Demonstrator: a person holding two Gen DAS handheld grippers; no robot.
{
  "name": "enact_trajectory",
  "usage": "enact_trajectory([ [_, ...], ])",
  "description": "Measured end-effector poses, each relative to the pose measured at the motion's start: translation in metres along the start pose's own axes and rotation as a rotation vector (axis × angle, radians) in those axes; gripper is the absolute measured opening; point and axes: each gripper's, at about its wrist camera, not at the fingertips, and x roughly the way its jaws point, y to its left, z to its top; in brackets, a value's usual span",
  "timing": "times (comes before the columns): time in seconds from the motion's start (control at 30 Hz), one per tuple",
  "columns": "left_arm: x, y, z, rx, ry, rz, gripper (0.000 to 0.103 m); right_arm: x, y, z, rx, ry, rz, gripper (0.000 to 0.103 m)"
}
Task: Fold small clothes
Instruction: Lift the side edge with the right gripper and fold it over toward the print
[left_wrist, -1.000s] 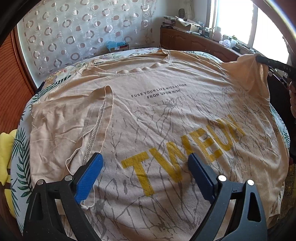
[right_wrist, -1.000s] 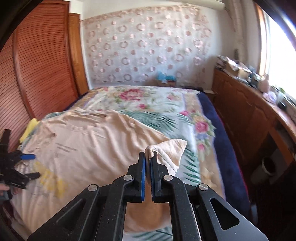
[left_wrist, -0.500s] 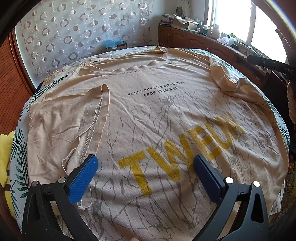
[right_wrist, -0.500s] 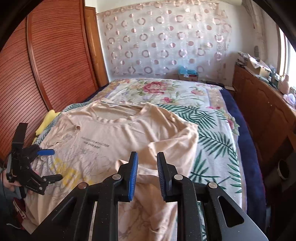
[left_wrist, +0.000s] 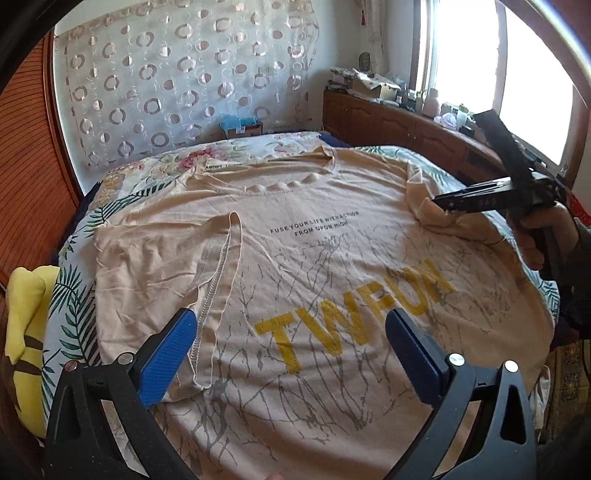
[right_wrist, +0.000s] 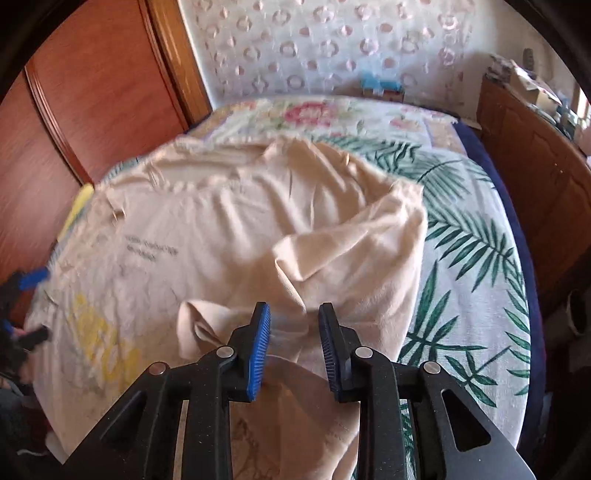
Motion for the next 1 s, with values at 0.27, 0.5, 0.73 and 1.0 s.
enact_trajectory([
  [0.27,-0.023,-0.004,-0.005,-0.001,-0.054,0.026,0.102,-0.003,0.035,0.027,-0.136,0.002,0.020,0.003],
  [0.5,-0.026,0.002,-0.009,-0.018,-0.055,0.014,0.102,-0.016,0.072,0.069,-0.123,-0.110,0.161,0.003],
  [0.73,-0.028,0.004,-0.016,-0.032,-0.049,-0.016,0.102,-0.025,0.075,0.065,-0.121,-0.161,0.134,0.023],
  [1.0,-0.034,-0.003,-0.019,-0.038,-0.069,-0.042,0.102,-0.043,0.033,0.008,-0.092,-0.139,-0.041,0.023],
])
